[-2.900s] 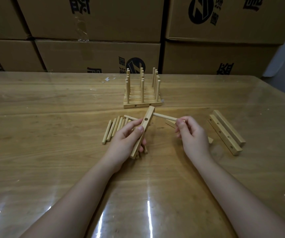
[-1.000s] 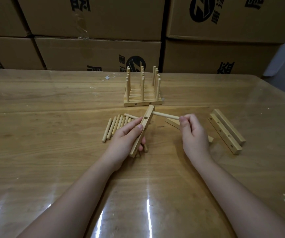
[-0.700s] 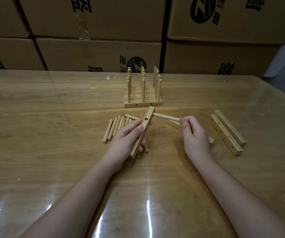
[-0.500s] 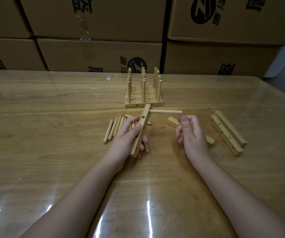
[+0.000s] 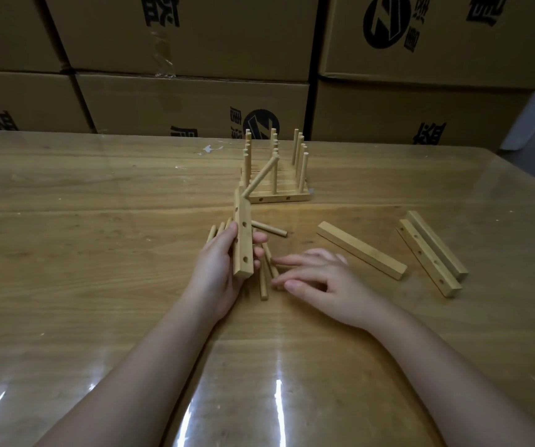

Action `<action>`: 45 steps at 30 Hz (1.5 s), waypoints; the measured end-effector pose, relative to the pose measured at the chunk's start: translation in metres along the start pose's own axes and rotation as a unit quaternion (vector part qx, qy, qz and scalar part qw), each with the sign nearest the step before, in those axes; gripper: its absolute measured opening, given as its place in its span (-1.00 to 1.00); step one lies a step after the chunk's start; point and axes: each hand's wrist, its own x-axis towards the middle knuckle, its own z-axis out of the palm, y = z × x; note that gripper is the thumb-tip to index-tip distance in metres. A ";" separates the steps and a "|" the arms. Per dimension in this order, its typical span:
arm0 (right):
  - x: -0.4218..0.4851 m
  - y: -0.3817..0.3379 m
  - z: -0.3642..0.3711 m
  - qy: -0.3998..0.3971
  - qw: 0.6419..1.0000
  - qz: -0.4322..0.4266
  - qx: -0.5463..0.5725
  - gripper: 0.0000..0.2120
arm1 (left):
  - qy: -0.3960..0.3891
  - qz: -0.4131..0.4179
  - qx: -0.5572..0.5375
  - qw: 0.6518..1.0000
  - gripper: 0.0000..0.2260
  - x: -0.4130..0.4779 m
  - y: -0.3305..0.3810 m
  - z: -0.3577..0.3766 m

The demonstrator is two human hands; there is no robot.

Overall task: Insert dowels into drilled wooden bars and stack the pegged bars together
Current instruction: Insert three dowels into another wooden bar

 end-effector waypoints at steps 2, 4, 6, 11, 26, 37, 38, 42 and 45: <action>-0.001 -0.001 0.001 0.026 0.999 0.021 0.013 -0.73 | -0.001 -0.007 -0.014 1.000 -0.74 0.000 0.000 0.000; -0.001 0.000 -0.001 0.088 0.993 0.064 0.041 -0.79 | -0.003 -0.008 -0.016 1.000 -0.77 -0.001 0.000 -0.001; -0.001 -0.001 -0.003 0.113 0.989 0.082 0.053 -0.82 | -0.004 -0.006 -0.003 1.000 -0.78 0.000 -0.001 -0.001; -0.002 -0.003 0.001 0.030 0.995 0.052 -0.084 -0.80 | -0.010 0.001 0.013 1.000 -0.80 -0.001 -0.002 -0.001; -0.001 0.002 -0.019 0.251 0.866 0.231 0.366 -0.72 | -0.019 0.019 0.067 0.997 -0.80 -0.003 -0.002 0.002; -0.004 0.008 -0.030 0.229 0.773 0.199 0.557 -0.76 | -0.027 0.020 0.084 0.996 -0.81 -0.008 0.000 0.004; -0.004 0.009 -0.030 0.223 0.766 0.189 0.573 -0.77 | -0.026 0.020 0.085 0.996 -0.81 -0.008 0.000 0.004; -0.006 0.011 -0.031 0.201 0.757 0.168 0.598 -0.66 | -0.029 0.019 0.096 0.995 -0.80 -0.008 0.000 0.005; -0.006 0.011 -0.032 0.207 0.765 0.165 0.587 -0.66 | -0.036 0.010 0.089 0.995 -0.78 -0.008 0.000 0.003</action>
